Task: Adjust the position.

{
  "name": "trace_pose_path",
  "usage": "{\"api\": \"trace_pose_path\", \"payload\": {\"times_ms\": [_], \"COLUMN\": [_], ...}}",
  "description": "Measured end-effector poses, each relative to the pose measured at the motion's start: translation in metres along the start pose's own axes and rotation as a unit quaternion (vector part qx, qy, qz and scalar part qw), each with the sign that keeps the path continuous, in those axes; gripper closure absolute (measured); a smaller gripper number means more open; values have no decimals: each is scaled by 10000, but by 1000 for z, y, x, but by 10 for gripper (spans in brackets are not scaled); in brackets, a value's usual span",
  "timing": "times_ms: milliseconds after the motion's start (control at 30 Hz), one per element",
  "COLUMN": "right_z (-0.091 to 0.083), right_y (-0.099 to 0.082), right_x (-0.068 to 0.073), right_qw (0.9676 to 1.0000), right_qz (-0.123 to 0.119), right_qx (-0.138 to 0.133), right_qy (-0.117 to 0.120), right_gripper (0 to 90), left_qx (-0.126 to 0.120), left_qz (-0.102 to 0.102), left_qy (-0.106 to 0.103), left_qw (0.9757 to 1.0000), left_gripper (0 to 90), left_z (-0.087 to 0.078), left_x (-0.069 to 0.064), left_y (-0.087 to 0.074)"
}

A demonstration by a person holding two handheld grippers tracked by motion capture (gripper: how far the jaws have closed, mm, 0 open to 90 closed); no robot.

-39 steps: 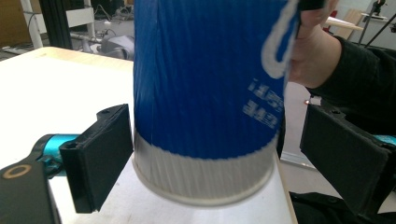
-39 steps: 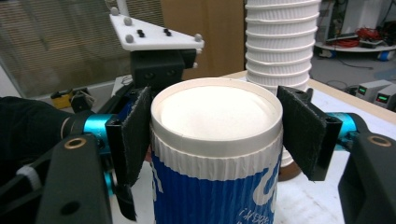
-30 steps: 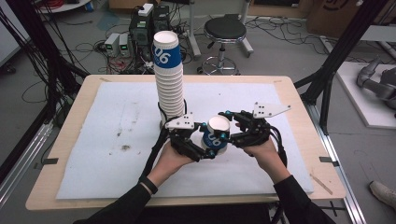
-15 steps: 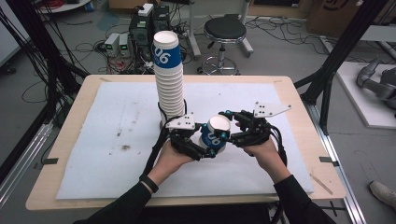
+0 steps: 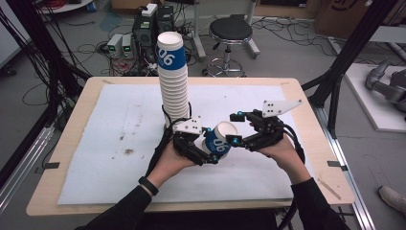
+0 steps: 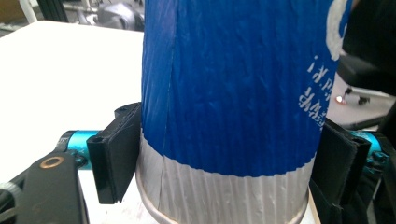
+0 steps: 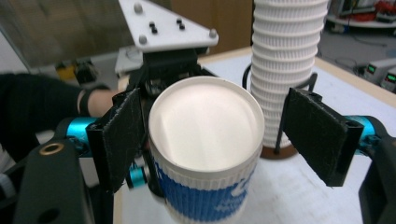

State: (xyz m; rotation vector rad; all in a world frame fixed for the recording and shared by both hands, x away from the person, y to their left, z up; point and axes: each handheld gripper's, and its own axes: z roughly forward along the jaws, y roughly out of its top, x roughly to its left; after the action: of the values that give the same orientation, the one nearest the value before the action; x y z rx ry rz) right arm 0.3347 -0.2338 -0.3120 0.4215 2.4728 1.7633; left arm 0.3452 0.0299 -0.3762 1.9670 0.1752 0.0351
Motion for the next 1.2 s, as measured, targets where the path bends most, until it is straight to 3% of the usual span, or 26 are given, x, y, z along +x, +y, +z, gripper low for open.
{"api": "trace_pose_path", "payload": {"times_ms": [100,267,333,433,567,667,800,1033,1200], "right_z": [0,9,14,17,12,5,-2,-4,-1], "right_y": [2,1,-1,-2,-2,-3,-3,-4,-6], "right_x": [0,3,4,4,-3,-7,-10,-11,-11], "right_qw": [9996,9970,9959,9950,9968,9985,9990,9968,9966], "right_qz": [-65,-88,-112,-162,7,169,245,402,407], "right_qx": [278,759,900,984,768,435,7,-395,-388], "right_qy": [22,77,67,71,238,284,362,562,597], "right_gripper": [213,212,214,294,297,299,300,300,301], "left_qx": [273,516,565,540,160,-242,-796,-1373,-1395], "left_qz": [111,204,239,274,88,-118,-486,-704,-557], "left_qy": [64,105,95,160,62,6,13,-352,-403], "left_qw": [9995,9984,9981,9980,9998,9996,9956,9874,9878], "left_gripper": [207,209,209,197,141,100,100,93,170], "left_z": [0,1,2,2,-2,-5,-8,-10,-15], "left_x": [-1,-2,-3,-4,-3,-2,1,4,4], "left_y": [3,5,5,6,7,5,2,-3,-2]}}
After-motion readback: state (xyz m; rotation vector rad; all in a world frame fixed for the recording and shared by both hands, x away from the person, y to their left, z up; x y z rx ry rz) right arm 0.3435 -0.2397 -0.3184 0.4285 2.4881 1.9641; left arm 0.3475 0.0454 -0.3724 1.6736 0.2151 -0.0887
